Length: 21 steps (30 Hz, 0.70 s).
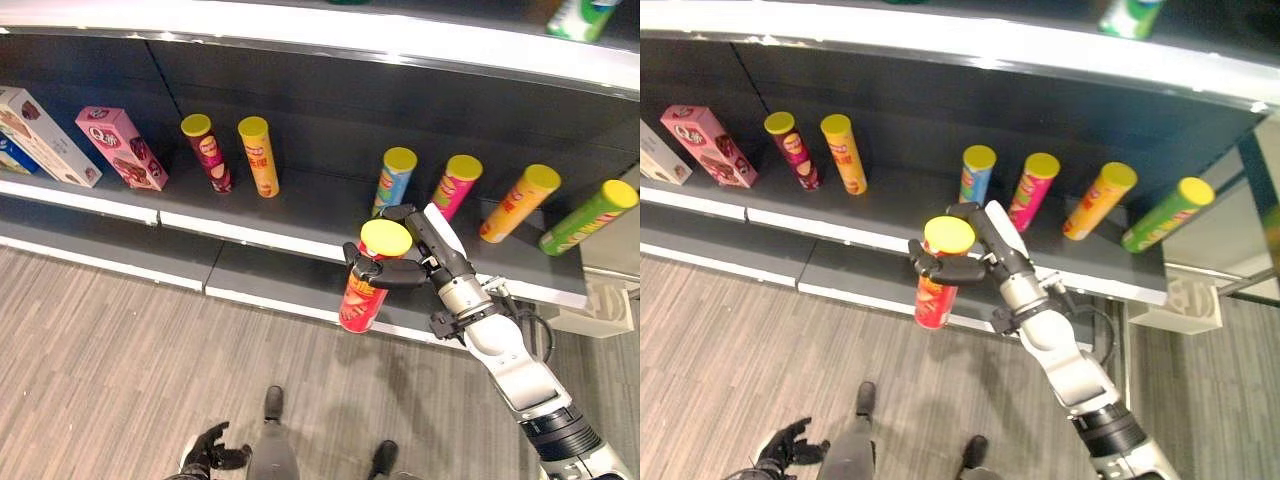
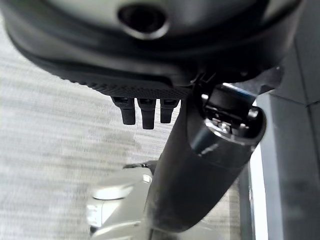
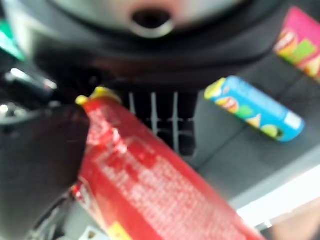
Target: Put the goods on the table back onto the shelves and tidy them up.
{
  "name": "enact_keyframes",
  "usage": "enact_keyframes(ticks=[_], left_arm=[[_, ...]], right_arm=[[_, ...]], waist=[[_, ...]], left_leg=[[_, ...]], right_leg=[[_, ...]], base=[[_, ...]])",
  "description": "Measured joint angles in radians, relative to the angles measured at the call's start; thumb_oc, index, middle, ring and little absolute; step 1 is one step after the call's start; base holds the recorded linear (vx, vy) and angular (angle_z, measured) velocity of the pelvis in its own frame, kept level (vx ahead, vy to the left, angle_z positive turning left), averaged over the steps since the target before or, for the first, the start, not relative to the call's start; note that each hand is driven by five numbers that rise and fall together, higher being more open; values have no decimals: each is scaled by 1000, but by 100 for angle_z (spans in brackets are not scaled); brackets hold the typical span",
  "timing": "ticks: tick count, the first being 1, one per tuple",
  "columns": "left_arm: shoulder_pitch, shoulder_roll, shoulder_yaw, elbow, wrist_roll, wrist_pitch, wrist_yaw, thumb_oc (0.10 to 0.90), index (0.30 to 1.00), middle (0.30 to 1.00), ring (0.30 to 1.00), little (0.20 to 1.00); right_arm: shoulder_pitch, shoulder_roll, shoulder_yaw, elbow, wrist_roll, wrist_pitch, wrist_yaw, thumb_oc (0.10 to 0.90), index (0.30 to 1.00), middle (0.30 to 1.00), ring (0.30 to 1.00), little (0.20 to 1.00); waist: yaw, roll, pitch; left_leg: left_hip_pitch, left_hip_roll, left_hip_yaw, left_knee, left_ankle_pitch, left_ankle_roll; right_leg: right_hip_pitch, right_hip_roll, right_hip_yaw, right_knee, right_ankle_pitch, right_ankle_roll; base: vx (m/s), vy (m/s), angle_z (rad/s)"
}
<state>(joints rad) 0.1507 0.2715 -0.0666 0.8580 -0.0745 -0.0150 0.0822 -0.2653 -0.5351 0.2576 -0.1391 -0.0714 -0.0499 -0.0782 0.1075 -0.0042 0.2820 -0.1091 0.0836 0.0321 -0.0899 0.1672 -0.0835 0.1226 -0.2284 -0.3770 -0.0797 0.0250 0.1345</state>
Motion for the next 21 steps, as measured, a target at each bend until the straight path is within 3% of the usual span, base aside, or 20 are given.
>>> enact_keyframes(ticks=[2, 3, 6, 8, 11, 14, 15, 17, 19, 21], left_arm=[[-6, 4, 0, -4, 9, -3, 2, 800, 900, 900, 900, 900], [-5, 12, 2, -6, 18, -4, 20, 800, 900, 900, 900, 900], [-12, 50, 12, -14, 18, -12, 52, 800, 900, 900, 900, 900], [-10, 69, 9, -20, 16, -12, 70, 800, 900, 900, 900, 900], [0, 57, -27, -32, 13, -12, 77, 800, 900, 900, 900, 900], [4, 35, -67, -64, -5, -12, 83, 800, 900, 900, 900, 900], [6, 29, -89, -109, -5, -23, 83, 800, 900, 900, 900, 900], [4, 26, -90, -133, -5, -28, 83, 800, 900, 900, 900, 900], [-24, 27, -100, -137, -19, -36, 89, 800, 900, 900, 900, 900], [-45, 28, -108, -131, -42, -50, 103, 800, 900, 900, 900, 900]], right_arm=[[-18, 26, 3, 0, -40, 11, -8, 400, 300, 300, 300, 300], [-31, 47, 15, -1, -63, 14, -20, 400, 300, 300, 300, 300], [-72, 50, 41, -2, -108, 14, -31, 400, 300, 300, 300, 300], [-124, 50, 54, 8, -145, 15, -54, 400, 300, 300, 300, 300], [-207, 67, 69, 44, -184, 15, -111, 400, 300, 300, 300, 300], [-244, 76, 65, 96, -230, 22, -176, 400, 300, 300, 300, 300], [-265, 77, 51, 135, -295, 31, -236, 400, 300, 300, 300, 300], [-292, 76, 43, 158, -312, 43, -255, 400, 300, 300, 300, 300], [-371, 77, 26, 261, -367, 62, -349, 400, 300, 300, 300, 300], [-398, 69, -30, 295, -385, 97, -397, 400, 300, 300, 300, 300]], waist=[[20, -1, 1], [43, 12, 1], [77, 18, 1], [106, 20, 2], [125, 21, 4], [134, 21, 14], [145, 20, 34], [151, 26, 73], [153, 55, 111], [189, 84, 152]], left_leg=[[16, -56, 21, 0, -10, 36], [33, -82, 35, 1, -22, 58], [38, -107, 37, 1, -38, 82], [29, -110, 34, 1, -43, 88], [-1, -109, 35, 2, -42, 86], [-40, -103, 13, 13, -32, 72], [-84, -99, 5, 18, -19, 55], [-102, -100, 1, 22, -10, 52], [-195, -99, -42, 68, -1, 41], [-230, -90, -64, 82, 1, 39]], right_leg=[[-7, -66, 28, 29, 10, -1], [-22, -100, 32, 71, 17, -3], [-32, -131, 31, 87, 42, 28], [-21, -127, 27, 56, 65, 61], [-31, -120, 22, 30, 57, 80], [-33, -105, -7, -3, 55, 82], [-61, -96, -29, -12, 45, 84], [-72, -93, -29, -12, 37, 79], [-116, -78, -59, -12, 27, 82], [-129, -68, -79, -12, 28, 79]], base=[[56, 161, -4], [72, 179, -21], [27, 85, -2], [-23, 45, 9], [-26, 8, 4], [-51, -22, 17], [-55, -37, 16], [-75, -54, 17], [-28, -39, 40], [-12, -32, 35]])
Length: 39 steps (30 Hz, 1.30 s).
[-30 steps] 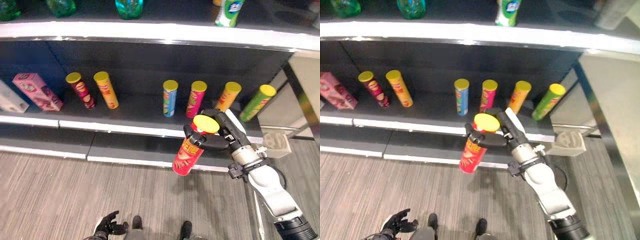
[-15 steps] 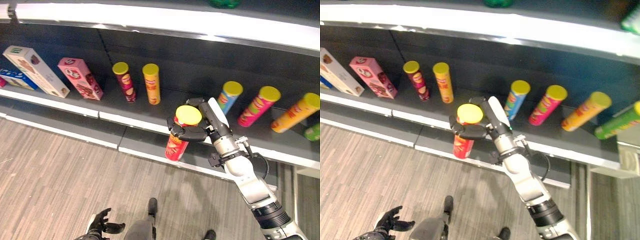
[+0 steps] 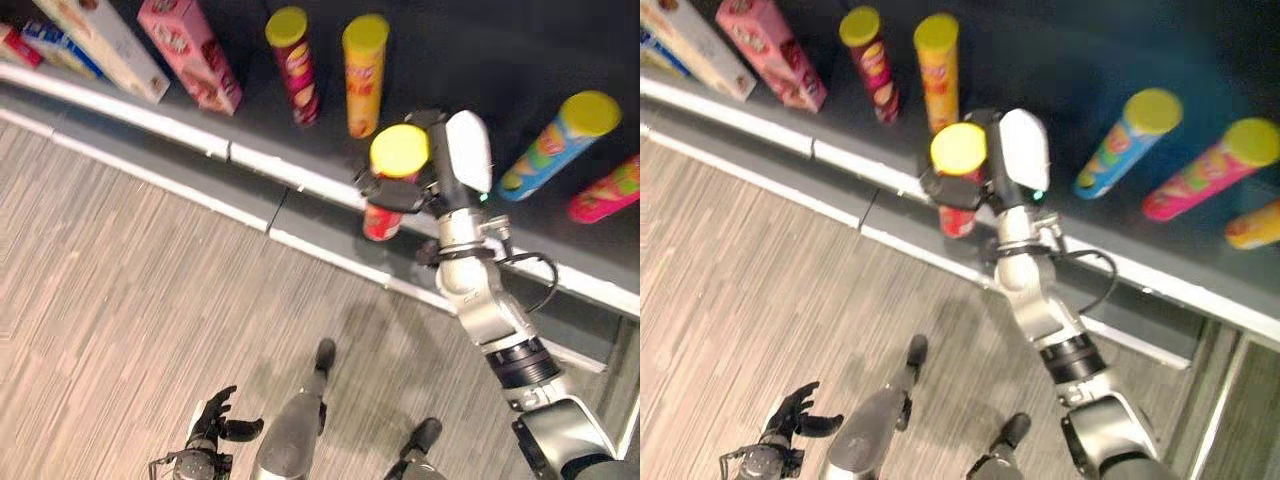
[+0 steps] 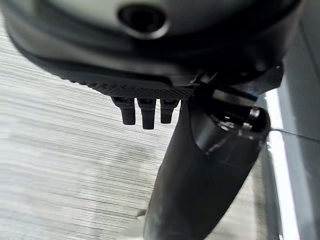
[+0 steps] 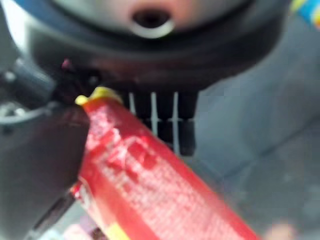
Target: Put the goods on the table back onto the shelves and tidy them up.
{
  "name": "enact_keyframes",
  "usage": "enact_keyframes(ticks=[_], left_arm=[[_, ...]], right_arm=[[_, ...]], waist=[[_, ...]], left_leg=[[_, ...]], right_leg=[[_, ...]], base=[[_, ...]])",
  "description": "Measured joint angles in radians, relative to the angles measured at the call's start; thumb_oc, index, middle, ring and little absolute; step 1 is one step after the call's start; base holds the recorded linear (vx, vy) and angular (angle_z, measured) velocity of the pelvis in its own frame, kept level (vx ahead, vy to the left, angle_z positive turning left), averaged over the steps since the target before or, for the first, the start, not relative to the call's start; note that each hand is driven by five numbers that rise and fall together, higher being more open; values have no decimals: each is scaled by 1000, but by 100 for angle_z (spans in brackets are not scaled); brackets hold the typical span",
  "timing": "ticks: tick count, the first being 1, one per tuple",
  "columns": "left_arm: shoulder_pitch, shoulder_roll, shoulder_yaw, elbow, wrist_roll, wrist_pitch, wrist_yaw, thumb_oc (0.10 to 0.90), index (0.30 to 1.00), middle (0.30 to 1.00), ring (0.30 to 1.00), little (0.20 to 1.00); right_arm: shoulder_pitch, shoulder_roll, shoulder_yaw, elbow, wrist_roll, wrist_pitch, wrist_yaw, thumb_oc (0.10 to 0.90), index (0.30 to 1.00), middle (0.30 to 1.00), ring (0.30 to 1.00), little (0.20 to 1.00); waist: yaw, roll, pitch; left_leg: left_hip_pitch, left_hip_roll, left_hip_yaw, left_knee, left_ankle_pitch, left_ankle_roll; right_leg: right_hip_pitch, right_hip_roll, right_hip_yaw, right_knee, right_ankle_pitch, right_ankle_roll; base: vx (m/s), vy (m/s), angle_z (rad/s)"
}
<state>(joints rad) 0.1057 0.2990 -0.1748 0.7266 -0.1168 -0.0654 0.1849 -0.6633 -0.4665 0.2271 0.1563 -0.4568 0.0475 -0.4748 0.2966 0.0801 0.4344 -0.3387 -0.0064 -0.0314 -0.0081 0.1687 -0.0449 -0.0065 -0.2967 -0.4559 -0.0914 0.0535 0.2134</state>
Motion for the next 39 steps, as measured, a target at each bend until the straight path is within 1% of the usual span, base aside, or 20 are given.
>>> enact_keyframes(ticks=[3, 5, 8, 9, 11, 12, 15, 18, 20, 21, 23, 25, 27, 29, 31, 35, 37, 39], left_arm=[[-3, 1, 0, 13, 0, 2, 7, 800, 900, 900, 900, 900], [-5, 1, 0, 10, 0, 0, 9, 800, 900, 900, 900, 900], [-27, 1, -2, 7, 0, -2, 9, 800, 900, 900, 900, 900], [-43, 3, -4, -7, 0, -4, 10, 800, 900, 900, 900, 900], [-59, 3, -11, -15, 0, -13, 11, 800, 900, 900, 900, 900], [-75, 3, -15, -17, 0, -18, 11, 800, 900, 900, 900, 900], [-82, 3, -22, -31, 0, -18, 18, 800, 900, 900, 900, 900], [-82, 4, -22, -37, 0, -18, 23, 800, 900, 900, 900, 900], [-82, 4, -23, -40, 0, -19, 23, 800, 900, 900, 900, 900], [-82, 4, -23, -39, 0, -19, 23, 800, 900, 900, 900, 900], [-82, 13, -24, -39, 0, -19, 23, 800, 900, 900, 900, 900], [-82, 22, -24, -40, -1, -20, 23, 800, 900, 900, 900, 900], [-82, 24, -24, -40, -1, -20, 23, 800, 900, 900, 900, 900], [-82, 24, -24, -43, -1, -22, 23, 800, 900, 900, 900, 900], [-83, 24, -22, -48, -1, -22, 23, 800, 900, 900, 900, 900], [-83, 29, -26, -61, -1, -29, 24, 800, 900, 900, 900, 900], [-91, 31, -59, -72, -1, -39, 24, 800, 900, 900, 900, 900], [-93, 29, -63, -72, -1, -40, 24, 800, 900, 900, 900, 900]], right_arm=[[-14, -6, -23, 0, -11, 10, -43, 400, 300, 300, 300, 300], [-22, -13, -26, 0, -15, 15, -63, 400, 300, 300, 300, 300], [-48, -47, -38, 0, -23, 28, -83, 400, 300, 300, 300, 300], [-82, -72, -48, 7, -39, 33, -114, 400, 300, 300, 300, 300], [-115, -83, -57, 36, -48, 35, -143, 400, 300, 300, 300, 300], [-123, -85, -83, 37, -48, 45, -163, 400, 300, 300, 300, 300], [-123, -96, -108, 41, -48, 55, -195, 400, 300, 300, 300, 300], [-133, -108, -120, 92, -46, 65, -225, 400, 300, 300, 300, 300], [-155, -114, -131, 181, -36, 73, -252, 400, 300, 300, 300, 300], [-156, -115, -141, 201, -15, 84, -257, 400, 300, 300, 300, 300], [-195, -116, -157, 232, 16, 83, -295, 400, 300, 300, 300, 300], [-201, -140, -155, 245, 40, 85, -299, 400, 300, 300, 300, 300], [-217, -146, -157, 268, 52, 84, -313, 400, 300, 300, 300, 300], [-222, -172, -157, 268, 53, 85, -325, 400, 300, 300, 300, 300], [-223, -189, -158, 271, 56, 86, -335, 400, 300, 300, 300, 300], [-240, -213, -155, 272, 71, 96, -349, 400, 300, 300, 300, 300], [-249, -235, -156, 301, 72, 102, -351, 400, 300, 300, 300, 300], [-254, -236, -154, 316, 78, 108, -357, 400, 300, 300, 300, 300]], waist=[[21, 4, 24], [21, 4, 24], [32, 4, 24], [39, 4, 24], [42, 4, 24], [42, 4, 24], [42, 4, 24], [42, 4, 24], [42, 4, 24], [42, 4, 23], [42, 6, 23], [49, 7, 22], [51, 8, 21], [51, 16, 20], [51, 19, 20], [58, 29, 13], [58, 36, 9], [56, 38, 8]], left_leg=[[-24, -11, -14, 4, 6, 4], [-37, -20, -33, 4, 7, 5], [-50, -28, -49, 4, 7, 6], [-58, -29, -55, 4, 7, 6], [-59, -29, -59, 4, 7, 6], [-62, -29, -61, 4, 7, 6], [-65, -30, -64, 4, 7, 6], [-68, -30, -67, 4, 7, 6], [-75, -31, -72, 8, 7, 6], [-85, -31, -73, 11, 7, 6], [-110, -32, -76, 21, 7, 7], [-110, -37, -86, 22, 7, 7], [-115, -44, -88, 25, 7, 7], [-131, -52, -91, 32, 8, 7], [-133, -65, -97, 31, 7, 9], [-149, -66, -97, 36, 11, 13], [-149, -65, -99, 37, 11, 13], [-143, -64, -99, 38, 11, 13]], right_leg=[[-10, -5, -13, 0, 0, 0], [-10, -8, -31, 0, 0, 0], [-11, -9, -37, 0, 0, 0], [-16, -9, -38, 0, 0, 0], [-16, -8, -41, 0, 0, 0], [-16, -5, -49, 0, 0, 0], [-17, -5, -59, 0, 0, 0], [-19, -4, -60, 0, 0, 0], [-23, -4, -62, 0, 0, 0], [-31, -4, -62, 0, 0, 0], [-49, -4, -63, 0, 0, 0], [-43, -5, -71, 0, 0, 0], [-44, -10, -75, 0, -1, 0], [-50, -15, -88, 0, -1, 0], [-46, -24, -89, -1, -10, 9], [-59, -27, -93, 0, -9, 10], [-57, -27, -93, 0, -10, 11], [-52, -27, -93, 0, -9, 11]], base=[[-13, -20, 21], [-22, -17, 26], [-11, -12, 20], [-7, -21, 9], [-1, -17, 5], [0, -14, 6], [-1, -6, 3], [0, 0, 0], [-2, -1, 2], [0, 0, 0], [3, 0, 3], [8, 2, 12], [17, -5, 9], [101, -55, 13], [55, -24, 14], [-41, 36, 3], [38, -30, 1], [75, -57, -1]])
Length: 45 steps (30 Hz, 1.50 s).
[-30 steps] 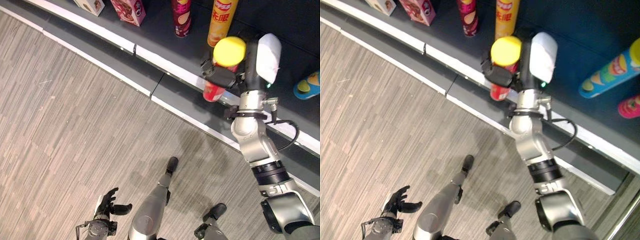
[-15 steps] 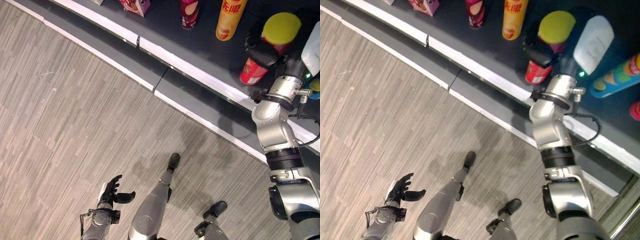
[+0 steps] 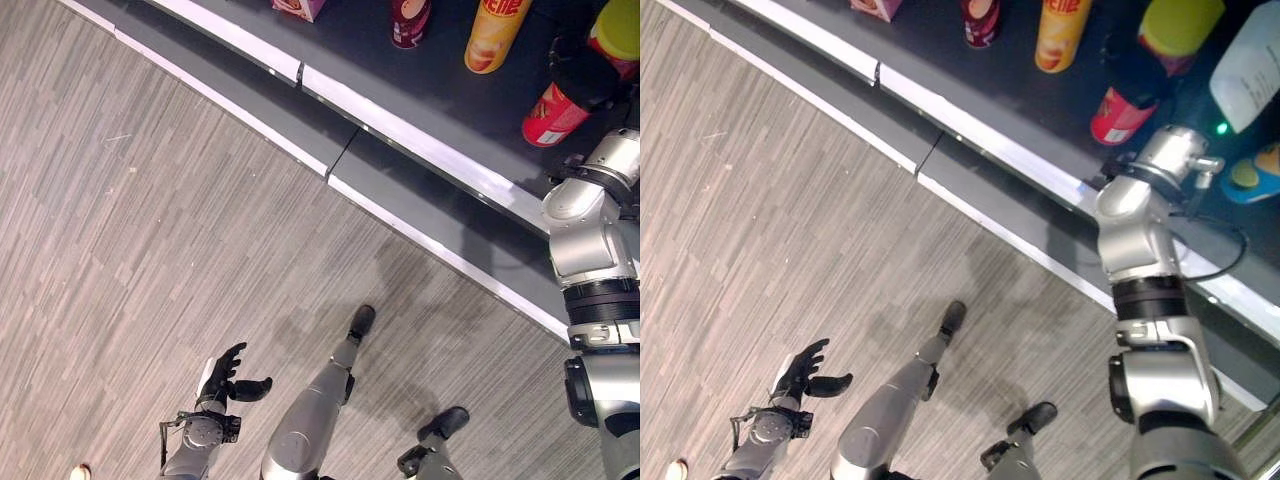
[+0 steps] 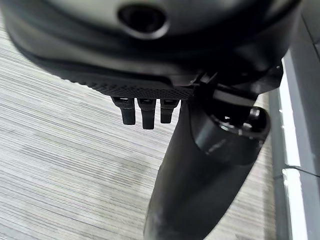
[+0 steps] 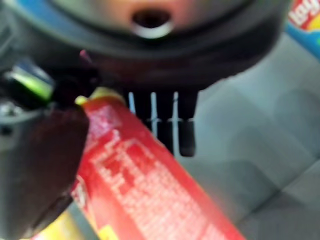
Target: Put the goods on the table back onto the shelves and tidy them up.
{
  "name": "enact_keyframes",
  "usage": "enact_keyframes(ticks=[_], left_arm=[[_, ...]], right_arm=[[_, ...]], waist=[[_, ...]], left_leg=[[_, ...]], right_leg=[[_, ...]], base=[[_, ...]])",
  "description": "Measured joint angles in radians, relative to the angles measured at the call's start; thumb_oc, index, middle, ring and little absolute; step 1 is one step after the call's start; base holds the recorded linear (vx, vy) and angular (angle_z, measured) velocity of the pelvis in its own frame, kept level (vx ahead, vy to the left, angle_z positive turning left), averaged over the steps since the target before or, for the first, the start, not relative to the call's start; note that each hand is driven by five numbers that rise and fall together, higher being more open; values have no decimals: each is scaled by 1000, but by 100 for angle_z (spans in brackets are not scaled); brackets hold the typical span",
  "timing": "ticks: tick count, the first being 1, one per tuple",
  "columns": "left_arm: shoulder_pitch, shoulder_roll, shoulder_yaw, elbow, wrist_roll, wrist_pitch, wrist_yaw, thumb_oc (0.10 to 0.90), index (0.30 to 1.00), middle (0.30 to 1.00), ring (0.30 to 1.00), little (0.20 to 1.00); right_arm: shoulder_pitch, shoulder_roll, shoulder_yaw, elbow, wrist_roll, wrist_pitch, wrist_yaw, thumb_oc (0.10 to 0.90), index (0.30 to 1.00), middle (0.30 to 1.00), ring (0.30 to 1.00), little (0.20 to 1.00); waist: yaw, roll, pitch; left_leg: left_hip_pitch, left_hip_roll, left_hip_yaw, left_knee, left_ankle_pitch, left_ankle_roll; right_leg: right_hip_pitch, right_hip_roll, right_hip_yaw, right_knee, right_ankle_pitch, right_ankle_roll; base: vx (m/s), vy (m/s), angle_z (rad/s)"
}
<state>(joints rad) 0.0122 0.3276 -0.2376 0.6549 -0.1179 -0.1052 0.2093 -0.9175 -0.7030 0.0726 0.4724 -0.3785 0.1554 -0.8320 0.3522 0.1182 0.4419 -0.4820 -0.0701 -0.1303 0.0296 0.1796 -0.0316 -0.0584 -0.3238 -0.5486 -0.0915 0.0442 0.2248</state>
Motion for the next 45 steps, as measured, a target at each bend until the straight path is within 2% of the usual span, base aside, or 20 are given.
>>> enact_keyframes(ticks=[9, 11, 12, 23, 26, 29, 30, 32, 35, 36, 38, 40, 41, 43, 45], left_arm=[[-2, 2, -4, 0, 0, 1, 0, 800, 900, 900, 900, 900], [-6, 2, -4, 0, 0, 1, 0, 800, 900, 900, 900, 900], [-6, 2, -5, 1, 0, 1, 0, 800, 900, 900, 900, 900], [-7, 3, -6, 6, -2, 2, 0, 800, 900, 900, 900, 900], [-10, 2, -2, 9, -9, 4, 0, 800, 900, 900, 900, 900], [-17, 2, 11, 10, -11, 26, 0, 800, 900, 900, 900, 900], [-16, 2, 17, 10, -21, 26, 0, 800, 900, 900, 900, 900], [-11, 2, 55, 12, -35, 29, 0, 800, 900, 900, 900, 900], [0, 4, 123, 46, -37, 62, -1, 800, 900, 900, 900, 900], [5, 5, 142, 65, -37, 68, -8, 800, 900, 900, 900, 900], [23, 7, 179, 125, -36, 68, -38, 800, 900, 900, 900, 900], [25, 5, 220, 215, -34, 70, -86, 800, 900, 900, 900, 900], [29, 6, 228, 241, -34, 74, -97, 800, 900, 900, 900, 900], [60, 3, 241, 288, -27, 89, -120, 800, 900, 900, 900, 900], [88, -11, 240, 316, -19, 88, -139, 800, 900, 900, 900, 900]], right_arm=[[-3, -6, 0, 26, 1, 7, -30, 400, 300, 300, 300, 300], [-4, -8, 0, 26, 2, 9, -28, 780, 869, 869, 869, 869], [-4, -8, 3, 26, 4, 8, -27, 800, 900, 900, 900, 900], [-4, -15, 12, 16, 51, 6, 1, 800, 900, 900, 900, 900], [54, -15, -1, -180, 48, 5, 13, 800, 900, 900, 900, 900], [188, 18, -32, -404, 10, -20, 25, 800, 900, 900, 900, 900], [228, 37, -32, -450, 6, -29, 36, 800, 900, 900, 900, 900], [343, 109, -45, -562, 6, -58, 77, 800, 900, 900, 900, 900], [553, 285, -19, -665, 141, -168, 214, 800, 900, 900, 900, 900], [631, 306, 5, -667, 263, -209, 302, 800, 900, 900, 900, 900], [764, 308, 73, -642, 462, -241, 472, 800, 900, 900, 900, 900], [916, 291, 112, -616, 666, -252, 669, 800, 900, 900, 900, 900], [960, 281, 129, -598, 709, -253, 717, 800, 900, 900, 900, 900], [1091, 252, 179, -509, 795, -248, 852, 800, 900, 900, 900, 900], [1193, 185, 200, -456, 795, -220, 941, 800, 900, 900, 900, 900]], waist=[[-12, 14, -9], [-11, 14, -9], [-11, 14, -9], [-14, 14, -9], [-36, 12, -9], [-52, 1, -7], [-65, -8, -8], [-87, -48, -20], [-142, -133, -51], [-157, -163, -68], [-191, -215, -109], [-224, -245, -138], [-232, -250, -145], [-262, -251, -201], [-287, -227, -246]], left_leg=[[-4, 0, 1, 1, 4, 4], [-4, 0, 0, 1, 4, 4], [-4, 0, 1, 1, 4, 4], [9, 1, -1, 2, 4, 4], [14, 4, 2, 3, 4, 4], [42, 9, 9, 3, 4, 5], [55, 10, 10, 3, 4, 5], [77, 23, 25, 2, 2, 4], [127, 48, 60, -5, -10, -11], [147, 59, 81, -9, -14, -14], [183, 78, 115, -21, -31, -34], [233, 93, 144, -45, -32, -38], [253, 98, 150, -53, -31, -38], [293, 113, 179, -88, -29, -41], [330, 120, 194, -120, -15, -52]], right_leg=[[-8, 1, 4, 5, 1, 2], [-6, 2, 4, 4, 1, 2], [-6, 2, 4, 4, 1, 2], [10, 5, 0, 3, 2, 3], [14, 7, 2, 4, 2, 3], [35, 8, 7, 9, 2, 3], [48, 9, 7, 9, 2, 3], [57, 14, 19, 8, 2, 3], [78, 25, 53, 5, 1, 0], [82, 27, 75, 5, 1, -1], [85, 30, 115, 5, 1, -4], [105, 35, 145, 4, 2, -5], [114, 36, 151, 2, 3, -5], [118, 43, 178, 0, -3, -14], [129, 47, 197, 0, 0, -10]], base=[[-26, 13, 0], [0, 0, 0], [0, 0, 0], [0, -1, 0], [-20, -64, -2], [-1, -59, -6], [23, -50, -11], [23, -41, -25], [29, -42, -40], [30, -51, -51], [44, -40, -59], [18, -21, -47], [9, -11, -44], [34, -37, -39], [18, -49, -28]])
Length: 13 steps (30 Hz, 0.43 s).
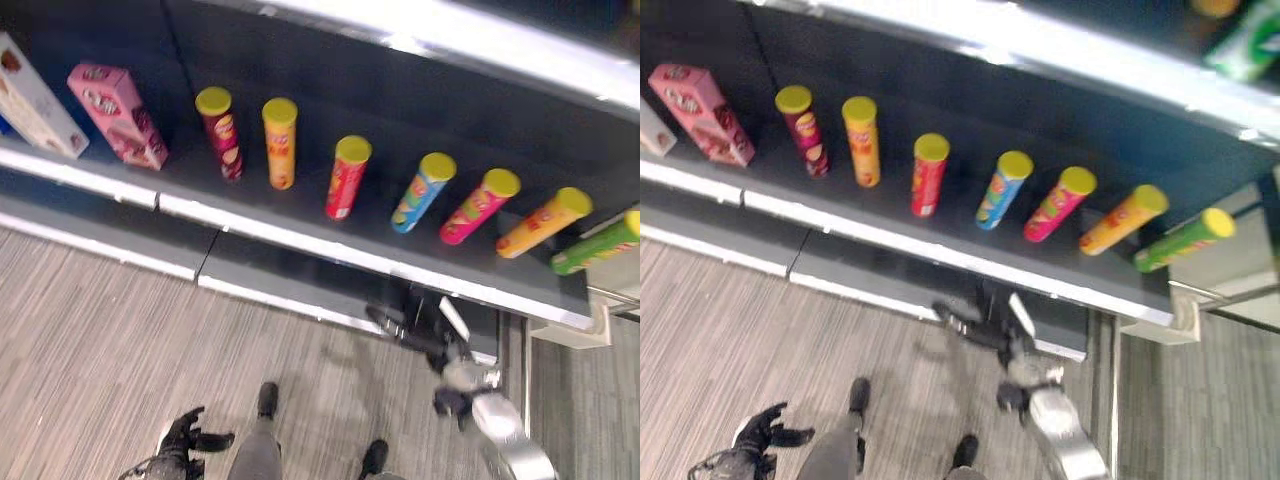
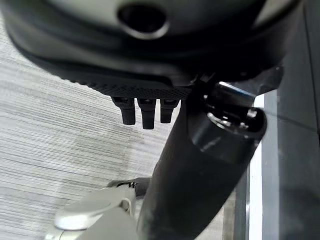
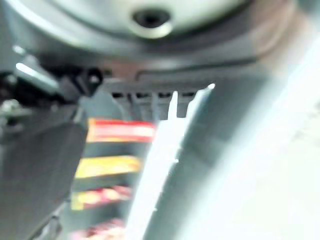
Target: Put the goods on the table back onto the shelves and tidy them up.
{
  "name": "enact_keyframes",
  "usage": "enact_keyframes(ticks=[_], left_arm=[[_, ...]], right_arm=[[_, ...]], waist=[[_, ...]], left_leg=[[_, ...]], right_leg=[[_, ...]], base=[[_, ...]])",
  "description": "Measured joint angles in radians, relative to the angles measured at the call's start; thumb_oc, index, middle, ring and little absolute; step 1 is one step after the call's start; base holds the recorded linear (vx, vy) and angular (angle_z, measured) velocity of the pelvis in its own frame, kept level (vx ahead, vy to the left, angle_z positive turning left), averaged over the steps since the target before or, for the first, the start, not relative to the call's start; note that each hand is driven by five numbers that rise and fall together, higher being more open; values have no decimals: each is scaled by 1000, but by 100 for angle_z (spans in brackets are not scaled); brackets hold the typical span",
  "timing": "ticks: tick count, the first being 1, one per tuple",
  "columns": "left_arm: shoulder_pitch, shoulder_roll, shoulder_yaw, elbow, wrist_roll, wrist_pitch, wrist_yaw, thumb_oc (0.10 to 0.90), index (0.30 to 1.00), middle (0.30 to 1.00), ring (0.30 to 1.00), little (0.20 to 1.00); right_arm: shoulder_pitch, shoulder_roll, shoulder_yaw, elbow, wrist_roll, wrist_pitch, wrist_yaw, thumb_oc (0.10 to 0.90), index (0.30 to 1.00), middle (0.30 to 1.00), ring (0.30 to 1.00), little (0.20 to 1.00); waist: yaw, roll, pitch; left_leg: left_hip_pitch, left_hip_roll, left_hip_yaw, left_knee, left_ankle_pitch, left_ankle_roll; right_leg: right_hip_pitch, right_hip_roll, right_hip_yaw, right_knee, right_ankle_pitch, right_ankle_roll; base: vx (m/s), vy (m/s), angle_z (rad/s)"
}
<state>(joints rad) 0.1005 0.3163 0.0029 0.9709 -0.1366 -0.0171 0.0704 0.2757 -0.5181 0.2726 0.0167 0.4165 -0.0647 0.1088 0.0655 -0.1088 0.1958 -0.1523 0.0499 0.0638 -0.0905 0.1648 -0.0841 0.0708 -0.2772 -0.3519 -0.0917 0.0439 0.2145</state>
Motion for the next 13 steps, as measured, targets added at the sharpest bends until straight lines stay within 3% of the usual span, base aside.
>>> enact_keyframes(ticks=[4, 9, 10, 11, 13], left_arm=[[42, -11, -14, 9, 21, -4, -21, 800, 900, 900, 900, 900], [32, -30, -96, -11, 21, -24, -43, 800, 900, 900, 900, 900], [34, -30, -112, -9, 21, -23, -42, 800, 900, 900, 900, 900], [41, -32, -121, -8, 21, -22, -52, 800, 900, 900, 900, 900], [29, -33, -121, -9, 20, -22, -58, 800, 900, 900, 900, 900]], right_arm=[[46, -18, -5, 236, -60, 1, 56, 800, 900, 900, 900, 900], [2, 25, -14, 591, -202, 32, 31, 800, 900, 900, 900, 900], [-14, 59, -31, 674, -218, 12, 25, 800, 900, 900, 900, 900], [-34, 123, -73, 789, -238, 40, -20, 800, 900, 900, 900, 900], [-50, 161, -103, 883, -246, 47, -52, 800, 900, 900, 900, 900]], waist=[[-54, 44, -71], [-70, 86, -127], [-81, 84, -131], [-81, 84, -164], [-86, 88, -169]], left_leg=[[51, 32, 30, -1, -1, 1], [85, 78, 45, -3, -8, -21], [102, 85, 48, -1, -9, -22], [111, 94, 60, -6, -15, -28], [124, 102, 67, -5, -16, -30]], right_leg=[[25, 27, 27, 0, -9, -11], [41, 64, 53, -1, -19, -27], [56, 71, 54, -1, -21, -29], [59, 80, 62, -6, -30, -36], [62, 90, 77, -7, -30, -39]], base=[[-17, -59, -22], [12, -49, -19], [22, -32, -13], [27, -15, -22], [23, -9, -22]])
